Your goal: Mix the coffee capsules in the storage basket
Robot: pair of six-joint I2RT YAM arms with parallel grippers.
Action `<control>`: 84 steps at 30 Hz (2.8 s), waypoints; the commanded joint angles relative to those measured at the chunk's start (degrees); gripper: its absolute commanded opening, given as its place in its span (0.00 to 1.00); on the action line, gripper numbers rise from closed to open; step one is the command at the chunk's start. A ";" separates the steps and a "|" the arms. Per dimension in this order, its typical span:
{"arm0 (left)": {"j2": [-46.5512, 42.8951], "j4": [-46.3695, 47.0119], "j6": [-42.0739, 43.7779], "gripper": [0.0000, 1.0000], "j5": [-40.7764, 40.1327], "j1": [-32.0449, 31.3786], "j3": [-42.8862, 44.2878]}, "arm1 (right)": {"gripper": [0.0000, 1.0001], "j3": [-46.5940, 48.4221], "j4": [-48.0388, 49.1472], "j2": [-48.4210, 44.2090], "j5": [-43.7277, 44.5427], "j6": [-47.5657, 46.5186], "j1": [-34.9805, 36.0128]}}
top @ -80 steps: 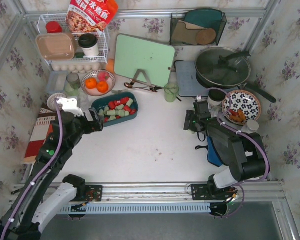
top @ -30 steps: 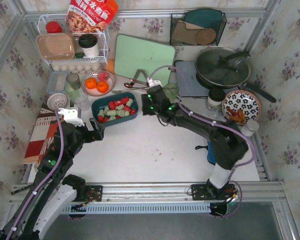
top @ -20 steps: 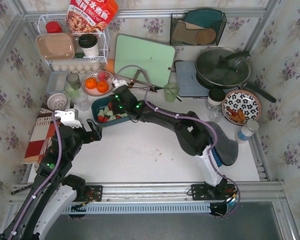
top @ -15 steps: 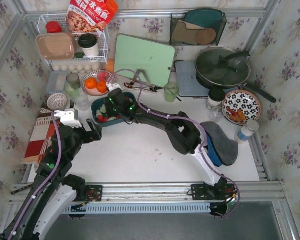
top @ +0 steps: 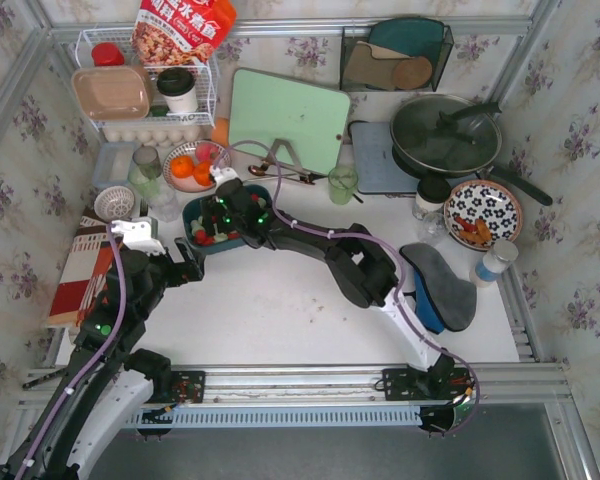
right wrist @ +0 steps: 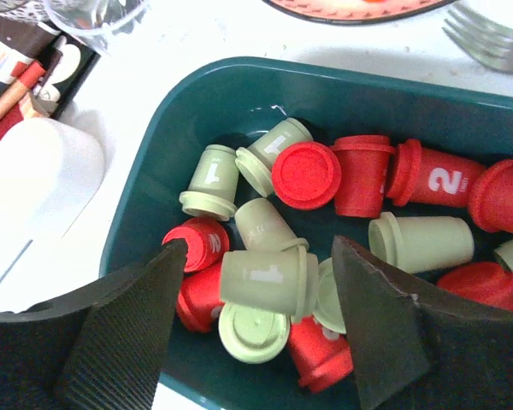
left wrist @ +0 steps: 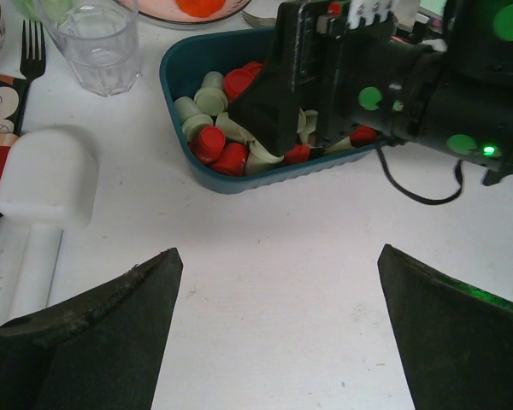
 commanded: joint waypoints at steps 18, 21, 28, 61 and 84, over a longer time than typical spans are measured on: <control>0.98 2.51 -0.06 0.99 -0.13 0.10 -0.39 | 0.95 -41.09 10.56 -40.37 27.60 -13.48 0.33; 1.00 2.54 -0.17 0.99 0.10 0.10 -0.47 | 0.97 -50.17 15.31 -47.94 32.66 -17.30 0.18; 1.26 2.91 -0.29 0.99 0.51 0.09 -0.66 | 1.00 -68.70 21.24 -67.10 37.46 -19.43 -5.58; 3.04 3.97 0.06 0.99 0.67 0.10 -1.37 | 1.00 -108.02 77.38 -66.20 22.18 -20.22 -33.69; 2.41 3.70 0.03 0.99 0.75 0.10 -1.36 | 1.00 -103.69 74.54 -61.44 12.46 -22.52 -40.06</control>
